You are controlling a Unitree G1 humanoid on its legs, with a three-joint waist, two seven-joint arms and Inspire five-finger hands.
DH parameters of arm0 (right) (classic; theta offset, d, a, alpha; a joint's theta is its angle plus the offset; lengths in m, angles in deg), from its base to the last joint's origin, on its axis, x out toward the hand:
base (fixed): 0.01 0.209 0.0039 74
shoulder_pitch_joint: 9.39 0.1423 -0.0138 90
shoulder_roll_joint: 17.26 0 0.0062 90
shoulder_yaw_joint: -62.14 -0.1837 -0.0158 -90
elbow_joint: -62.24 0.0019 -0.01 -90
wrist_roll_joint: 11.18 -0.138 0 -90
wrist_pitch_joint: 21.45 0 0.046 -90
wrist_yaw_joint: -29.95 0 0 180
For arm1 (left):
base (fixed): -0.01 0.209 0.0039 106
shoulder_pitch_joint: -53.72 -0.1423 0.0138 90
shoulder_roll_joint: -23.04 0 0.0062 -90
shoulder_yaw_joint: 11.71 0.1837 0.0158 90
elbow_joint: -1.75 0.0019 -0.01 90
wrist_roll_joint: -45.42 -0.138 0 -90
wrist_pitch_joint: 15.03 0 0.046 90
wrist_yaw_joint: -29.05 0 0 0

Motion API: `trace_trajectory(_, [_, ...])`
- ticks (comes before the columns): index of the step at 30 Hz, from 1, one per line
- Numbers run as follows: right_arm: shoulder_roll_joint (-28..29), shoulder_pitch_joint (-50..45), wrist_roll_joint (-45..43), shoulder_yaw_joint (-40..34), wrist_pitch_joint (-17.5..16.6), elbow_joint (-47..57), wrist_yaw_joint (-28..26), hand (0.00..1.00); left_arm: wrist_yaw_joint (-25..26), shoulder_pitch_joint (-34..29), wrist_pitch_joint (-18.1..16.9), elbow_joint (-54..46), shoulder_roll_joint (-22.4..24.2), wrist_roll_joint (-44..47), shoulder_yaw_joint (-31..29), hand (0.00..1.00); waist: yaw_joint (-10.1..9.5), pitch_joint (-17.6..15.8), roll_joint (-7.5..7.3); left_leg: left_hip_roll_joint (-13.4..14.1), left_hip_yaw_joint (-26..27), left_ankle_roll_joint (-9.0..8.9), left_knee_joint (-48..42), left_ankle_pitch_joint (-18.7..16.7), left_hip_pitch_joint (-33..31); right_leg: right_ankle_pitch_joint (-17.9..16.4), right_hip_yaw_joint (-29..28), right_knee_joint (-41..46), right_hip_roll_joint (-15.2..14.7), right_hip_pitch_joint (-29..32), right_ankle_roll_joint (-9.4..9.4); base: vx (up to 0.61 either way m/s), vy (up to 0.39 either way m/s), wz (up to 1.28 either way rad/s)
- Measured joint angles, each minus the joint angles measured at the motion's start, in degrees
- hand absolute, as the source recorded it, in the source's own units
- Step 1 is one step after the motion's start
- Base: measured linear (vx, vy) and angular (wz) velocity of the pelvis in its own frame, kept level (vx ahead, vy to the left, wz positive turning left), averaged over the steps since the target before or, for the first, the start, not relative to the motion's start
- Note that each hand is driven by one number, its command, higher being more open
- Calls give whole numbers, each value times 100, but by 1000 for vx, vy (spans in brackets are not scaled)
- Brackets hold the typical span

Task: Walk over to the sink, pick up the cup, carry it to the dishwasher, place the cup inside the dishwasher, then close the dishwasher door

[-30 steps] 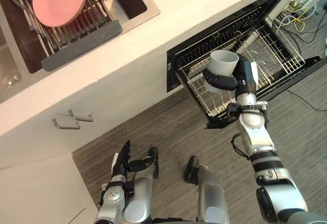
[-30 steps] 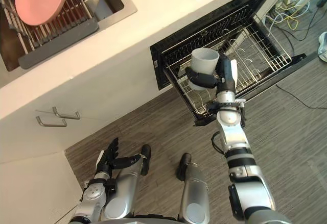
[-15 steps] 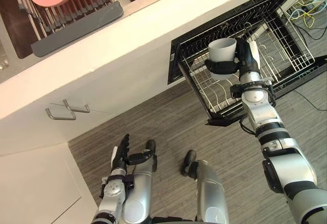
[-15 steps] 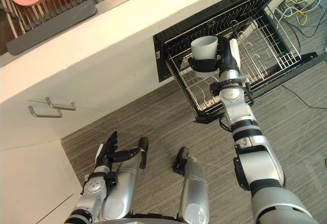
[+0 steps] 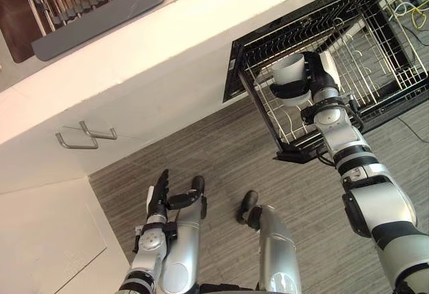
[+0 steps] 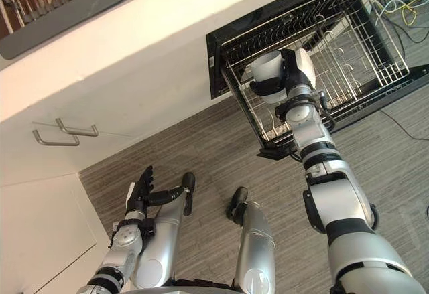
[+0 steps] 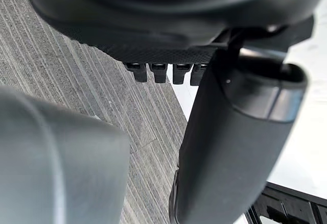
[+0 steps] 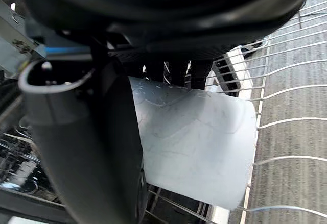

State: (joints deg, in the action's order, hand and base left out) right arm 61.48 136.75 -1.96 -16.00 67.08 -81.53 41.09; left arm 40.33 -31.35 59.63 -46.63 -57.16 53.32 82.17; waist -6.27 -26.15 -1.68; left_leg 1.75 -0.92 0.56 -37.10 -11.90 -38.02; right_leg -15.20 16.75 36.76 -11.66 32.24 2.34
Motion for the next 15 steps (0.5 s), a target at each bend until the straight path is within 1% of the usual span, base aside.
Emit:
trace_trajectory(4, [78, 53, 155, 25, 24, -174, 0, 0, 21, 21, 0, 18, 7, -1, 0, 100, -2, 0, 0, -5, -3, -1, -2, 0, -14, -4, 94, 26, -42, 7, -6, 0, 0, 0])
trace_trajectory(5, [79, 69, 204, 74, 43, -191, 0, 100, 36, 40, 0, 26, 8, -1, -1, 100, -3, 0, 0, -5, -10, -1, -4, 1, -46, -4, 102, 32, -44, 30, -7, 0, 0, 0])
trace_trajectory(7, [110, 94, 308, 92, 62, -192, 10, 100, 78, 85, 0, 41, 12, 0, -2, 100, -1, 0, 0, -8, -13, -3, -30, 3, -121, -4, 105, 57, -52, 99, -7, 0, 0, 0])
trace_trajectory(15, [245, 151, 345, 90, 76, -205, 47, 100, 166, 169, 3, 114, 41, -2, -2, 100, 22, 1, -1, -25, 8, -25, -23, 17, -98, -1, 174, 101, -123, 100, -11, 0, 0, 0])
